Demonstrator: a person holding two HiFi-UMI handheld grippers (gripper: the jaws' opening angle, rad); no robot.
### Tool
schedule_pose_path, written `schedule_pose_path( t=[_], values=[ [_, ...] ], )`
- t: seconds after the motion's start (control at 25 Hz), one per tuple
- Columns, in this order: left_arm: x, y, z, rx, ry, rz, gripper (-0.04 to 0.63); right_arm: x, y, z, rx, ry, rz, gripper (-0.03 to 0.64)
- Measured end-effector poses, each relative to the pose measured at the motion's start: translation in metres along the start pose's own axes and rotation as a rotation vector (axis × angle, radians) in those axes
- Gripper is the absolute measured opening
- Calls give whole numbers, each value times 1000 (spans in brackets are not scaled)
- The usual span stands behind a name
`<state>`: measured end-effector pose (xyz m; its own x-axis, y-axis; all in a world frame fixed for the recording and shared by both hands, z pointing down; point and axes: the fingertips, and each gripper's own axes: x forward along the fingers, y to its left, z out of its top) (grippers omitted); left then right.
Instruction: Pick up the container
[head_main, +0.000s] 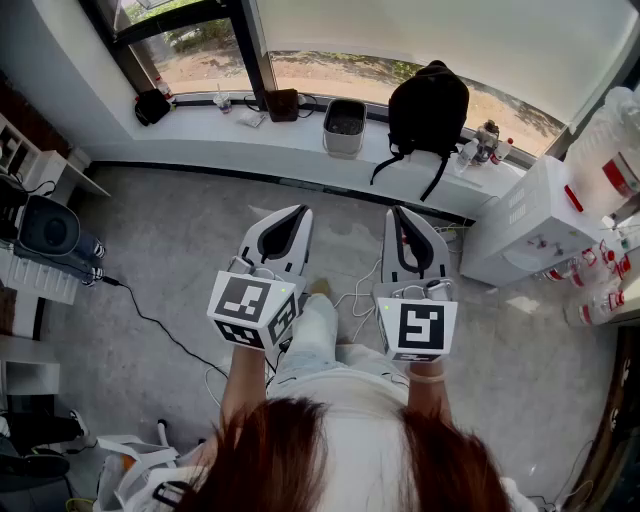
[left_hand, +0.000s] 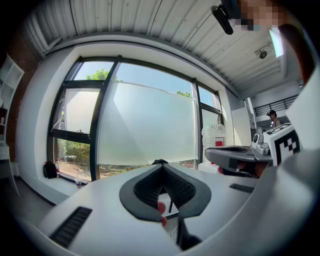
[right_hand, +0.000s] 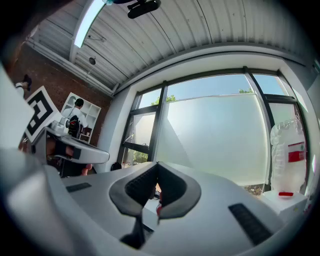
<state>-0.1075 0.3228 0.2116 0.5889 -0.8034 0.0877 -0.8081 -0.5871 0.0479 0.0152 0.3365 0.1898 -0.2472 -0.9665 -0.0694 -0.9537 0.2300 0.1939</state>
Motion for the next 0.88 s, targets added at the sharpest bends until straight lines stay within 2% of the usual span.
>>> schedule_pose_path(
  t=[0.28,0.6,0.88],
  values=[
    [7,4,4,17,14,-10,17,4,9,3,-2,8,10,25],
    [37,7,9,21,13,-19,17,24,-10,-5,23,13,-9,25],
    [70,28,12,24,13,-5,17,55,-26,-14,55,5,-11,25]
  ],
)
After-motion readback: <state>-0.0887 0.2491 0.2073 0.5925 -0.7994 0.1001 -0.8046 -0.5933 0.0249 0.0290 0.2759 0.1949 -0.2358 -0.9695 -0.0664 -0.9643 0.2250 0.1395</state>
